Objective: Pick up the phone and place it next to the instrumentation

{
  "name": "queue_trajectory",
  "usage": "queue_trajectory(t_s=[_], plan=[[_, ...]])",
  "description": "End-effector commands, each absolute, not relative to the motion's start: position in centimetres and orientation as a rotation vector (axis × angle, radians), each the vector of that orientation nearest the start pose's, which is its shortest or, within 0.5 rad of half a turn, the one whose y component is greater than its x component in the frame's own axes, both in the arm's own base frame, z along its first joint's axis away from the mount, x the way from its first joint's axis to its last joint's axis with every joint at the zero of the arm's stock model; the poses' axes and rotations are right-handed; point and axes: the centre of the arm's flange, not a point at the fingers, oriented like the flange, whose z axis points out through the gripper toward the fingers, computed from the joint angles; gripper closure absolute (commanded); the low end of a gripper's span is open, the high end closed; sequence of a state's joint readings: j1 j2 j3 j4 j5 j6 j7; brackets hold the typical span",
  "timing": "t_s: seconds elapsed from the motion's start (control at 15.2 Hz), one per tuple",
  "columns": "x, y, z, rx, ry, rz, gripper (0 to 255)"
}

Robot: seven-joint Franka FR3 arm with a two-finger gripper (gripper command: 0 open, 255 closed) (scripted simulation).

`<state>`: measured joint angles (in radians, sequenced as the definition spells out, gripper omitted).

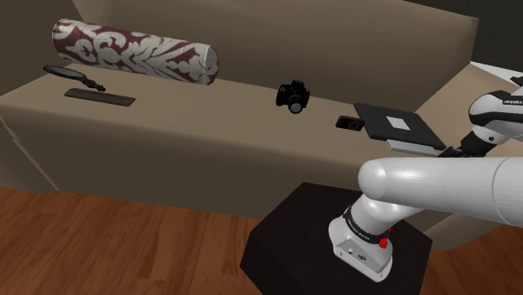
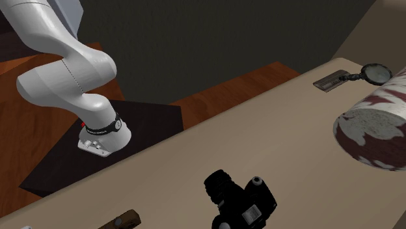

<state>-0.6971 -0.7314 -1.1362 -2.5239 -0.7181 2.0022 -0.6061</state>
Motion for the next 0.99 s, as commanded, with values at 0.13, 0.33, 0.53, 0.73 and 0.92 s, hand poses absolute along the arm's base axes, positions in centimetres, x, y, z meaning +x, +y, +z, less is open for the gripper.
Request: queue_trajectory(t_s=[0.13, 0.33, 0.53, 0.73, 0.92], plan=[[-13.1, -39.4, 36.6, -2.902, 1.106, -0.003, 0], [-13.1, -39.5, 39.2, -2.902, 1.106, -0.003, 0], [-13.2, -39.6, 41.6, -2.902, 1.106, -0.003, 0], [-13.2, -39.6, 41.6, -2.902, 1.106, -0.003, 0], [-13.2, -39.6, 41.6, -2.902, 1.106, -0.003, 0]])
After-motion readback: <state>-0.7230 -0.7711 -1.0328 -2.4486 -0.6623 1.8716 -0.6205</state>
